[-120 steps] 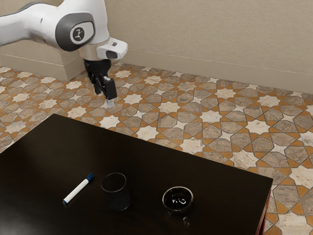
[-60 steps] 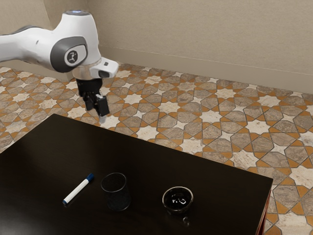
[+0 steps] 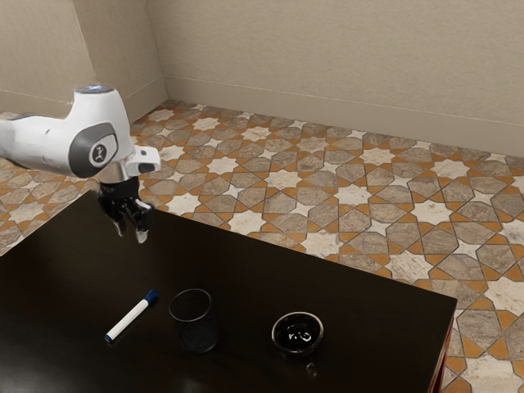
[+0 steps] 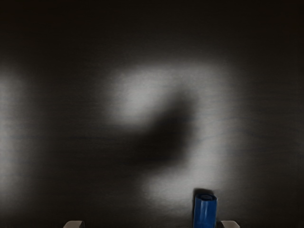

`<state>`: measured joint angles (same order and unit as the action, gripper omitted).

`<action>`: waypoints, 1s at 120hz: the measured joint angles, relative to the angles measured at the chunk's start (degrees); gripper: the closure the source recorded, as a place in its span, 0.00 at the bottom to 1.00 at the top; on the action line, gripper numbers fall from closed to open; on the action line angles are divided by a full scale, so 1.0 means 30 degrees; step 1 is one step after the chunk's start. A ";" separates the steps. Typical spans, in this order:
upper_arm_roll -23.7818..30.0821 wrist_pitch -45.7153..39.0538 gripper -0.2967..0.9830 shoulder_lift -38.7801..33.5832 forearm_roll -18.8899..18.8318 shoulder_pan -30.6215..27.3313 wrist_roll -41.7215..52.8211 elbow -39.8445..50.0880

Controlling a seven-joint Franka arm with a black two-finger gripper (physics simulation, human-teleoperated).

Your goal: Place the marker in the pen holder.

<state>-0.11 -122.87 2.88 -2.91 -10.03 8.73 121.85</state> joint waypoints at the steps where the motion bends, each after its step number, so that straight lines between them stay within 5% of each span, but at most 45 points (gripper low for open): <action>1: 0.0000 -0.0046 0.51 0.0036 0.0016 0.0085 -0.0039 0.0070; 25: 0.0012 -0.1027 0.57 0.0381 0.0260 0.2793 -0.0830 0.1139; 120: -0.0022 -0.5891 0.59 0.1152 -0.0034 0.1242 -0.2189 0.5176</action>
<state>-0.18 -140.54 6.34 -3.01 -6.31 2.16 137.38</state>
